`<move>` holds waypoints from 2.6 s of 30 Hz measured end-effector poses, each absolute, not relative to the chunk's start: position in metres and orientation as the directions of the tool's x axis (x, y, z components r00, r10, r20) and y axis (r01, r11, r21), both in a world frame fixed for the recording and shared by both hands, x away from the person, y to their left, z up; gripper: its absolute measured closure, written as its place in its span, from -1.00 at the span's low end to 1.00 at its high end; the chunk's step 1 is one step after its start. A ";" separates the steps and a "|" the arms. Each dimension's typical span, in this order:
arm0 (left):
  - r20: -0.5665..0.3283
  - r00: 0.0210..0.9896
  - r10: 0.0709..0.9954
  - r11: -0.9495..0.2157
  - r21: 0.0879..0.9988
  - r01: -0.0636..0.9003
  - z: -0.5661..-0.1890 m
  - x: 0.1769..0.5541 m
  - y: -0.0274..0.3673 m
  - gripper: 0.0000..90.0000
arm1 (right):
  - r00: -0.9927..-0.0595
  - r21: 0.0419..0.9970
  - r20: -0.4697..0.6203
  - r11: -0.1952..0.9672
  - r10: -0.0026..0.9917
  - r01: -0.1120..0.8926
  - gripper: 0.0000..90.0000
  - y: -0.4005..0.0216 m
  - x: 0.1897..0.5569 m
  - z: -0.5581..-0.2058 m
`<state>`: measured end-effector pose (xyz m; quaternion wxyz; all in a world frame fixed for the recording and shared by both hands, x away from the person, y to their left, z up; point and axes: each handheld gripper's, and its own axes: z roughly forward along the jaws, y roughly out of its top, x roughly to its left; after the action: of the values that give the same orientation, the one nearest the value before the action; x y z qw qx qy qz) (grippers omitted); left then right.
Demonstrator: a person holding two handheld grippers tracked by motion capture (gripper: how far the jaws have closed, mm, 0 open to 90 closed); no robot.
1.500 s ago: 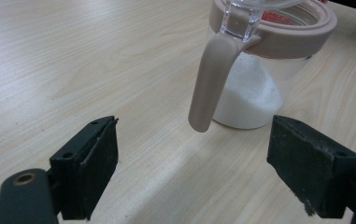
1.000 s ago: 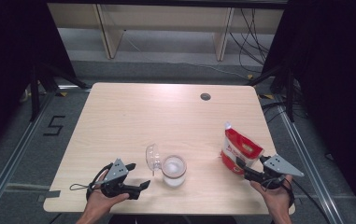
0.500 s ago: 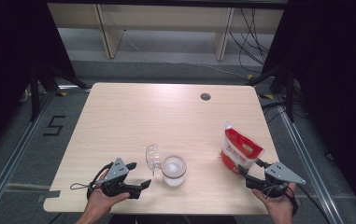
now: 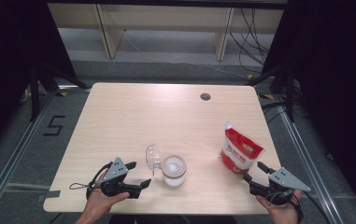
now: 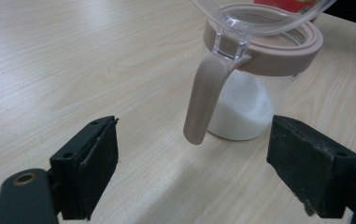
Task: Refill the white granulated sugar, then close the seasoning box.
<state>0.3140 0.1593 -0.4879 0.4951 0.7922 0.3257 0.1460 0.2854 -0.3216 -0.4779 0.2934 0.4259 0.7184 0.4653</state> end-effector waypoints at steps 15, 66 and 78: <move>-0.095 0.733 0.673 -0.291 0.877 0.381 -0.485 0.312 0.162 -0.17 | -0.495 0.905 -0.027 0.232 0.868 0.357 -0.27 -0.321 0.275 -0.480; -0.021 0.775 0.632 -0.285 0.923 0.258 -0.459 0.301 0.130 0.99 | -0.490 0.896 -0.046 0.253 0.870 0.366 -0.24 -0.319 0.274 -0.481; -0.036 0.774 0.632 -0.284 0.919 0.275 -0.462 0.301 0.131 0.92 | -0.501 0.895 -0.034 0.249 0.865 0.369 -0.24 -0.319 0.275 -0.481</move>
<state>0.3008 0.1305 -0.4618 0.5237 0.7829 0.2895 0.1704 0.2746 -0.3192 -0.4811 0.2758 0.4164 0.7407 0.4493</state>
